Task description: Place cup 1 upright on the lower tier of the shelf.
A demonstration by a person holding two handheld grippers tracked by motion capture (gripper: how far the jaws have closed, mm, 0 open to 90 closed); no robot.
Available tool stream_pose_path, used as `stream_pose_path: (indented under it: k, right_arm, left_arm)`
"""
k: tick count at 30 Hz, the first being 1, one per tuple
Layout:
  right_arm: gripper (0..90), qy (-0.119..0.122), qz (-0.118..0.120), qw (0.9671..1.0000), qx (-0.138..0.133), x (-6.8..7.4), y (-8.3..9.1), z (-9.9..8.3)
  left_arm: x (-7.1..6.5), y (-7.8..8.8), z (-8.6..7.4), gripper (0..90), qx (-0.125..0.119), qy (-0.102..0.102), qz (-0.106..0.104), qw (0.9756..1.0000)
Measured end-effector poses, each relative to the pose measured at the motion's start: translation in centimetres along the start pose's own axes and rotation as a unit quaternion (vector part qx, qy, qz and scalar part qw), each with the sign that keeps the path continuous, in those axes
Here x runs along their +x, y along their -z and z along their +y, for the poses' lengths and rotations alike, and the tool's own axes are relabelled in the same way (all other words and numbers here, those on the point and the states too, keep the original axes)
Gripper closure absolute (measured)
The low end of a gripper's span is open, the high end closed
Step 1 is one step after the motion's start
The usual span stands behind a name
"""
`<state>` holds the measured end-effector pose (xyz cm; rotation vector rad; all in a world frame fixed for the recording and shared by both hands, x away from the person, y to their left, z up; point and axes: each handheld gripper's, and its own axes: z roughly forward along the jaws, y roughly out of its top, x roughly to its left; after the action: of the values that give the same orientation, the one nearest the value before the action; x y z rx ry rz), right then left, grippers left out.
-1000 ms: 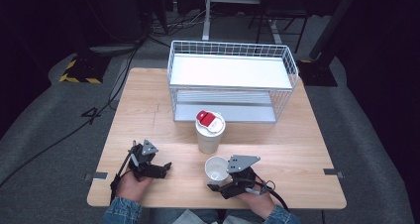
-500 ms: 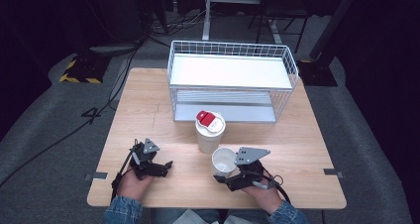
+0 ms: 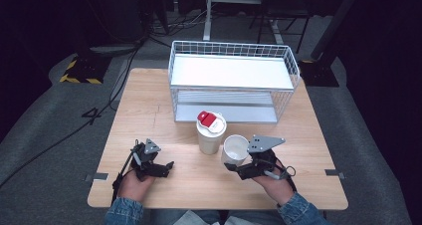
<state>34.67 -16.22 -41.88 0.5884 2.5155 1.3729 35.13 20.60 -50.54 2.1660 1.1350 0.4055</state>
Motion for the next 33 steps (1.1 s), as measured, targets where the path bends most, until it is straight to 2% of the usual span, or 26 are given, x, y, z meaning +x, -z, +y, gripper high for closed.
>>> stream_pose_path:
  k: [5,6,9,13,15,16,18,22,33]
  right_arm:
    - [22.5,-0.006,-0.009,0.9999,0.004,-0.8,0.2,0.3]
    - [22.5,-0.010,-0.015,0.9998,0.008,-1.3,0.2,0.4]
    - [22.5,-0.012,-0.022,0.9996,0.010,-1.8,0.3,0.4]
    - [22.5,-0.030,-0.038,0.9988,0.008,-3.4,0.4,0.8]
    - [22.5,-0.030,-0.040,0.9987,0.009,-3.7,0.3,0.9]
    - [22.5,-0.031,-0.051,0.9981,0.012,-4.3,0.2,1.1]
    - [22.5,-0.033,-0.054,0.9979,0.014,-4.5,0.1,1.1]
    - [22.5,-0.040,-0.073,0.9963,0.019,-6.0,-0.4,1.5]
    - [22.5,-0.062,-0.096,0.9934,0.010,-8.5,-1.5,1.7]
  left_arm:
    - [0.0,0.0,0.0,4.0,0.000,0.002,-0.001,1.0000]
    - [0.0,0.0,0.0,3.9,0.000,0.002,-0.001,1.0000]
    - [0.0,0.0,0.0,3.9,0.000,0.002,-0.002,1.0000]
    - [0.0,0.0,0.0,3.9,0.000,0.002,-0.002,1.0000]
    - [0.0,0.0,0.0,3.9,0.000,0.002,-0.002,1.0000]
    - [0.0,0.0,0.0,3.9,0.000,0.002,-0.002,1.0000]
    - [0.0,0.0,0.0,3.9,0.000,0.002,-0.002,1.0000]
    - [0.0,0.0,0.0,3.9,0.000,0.002,-0.002,1.0000]
    - [0.0,0.0,0.0,3.9,0.000,0.002,-0.002,1.0000]
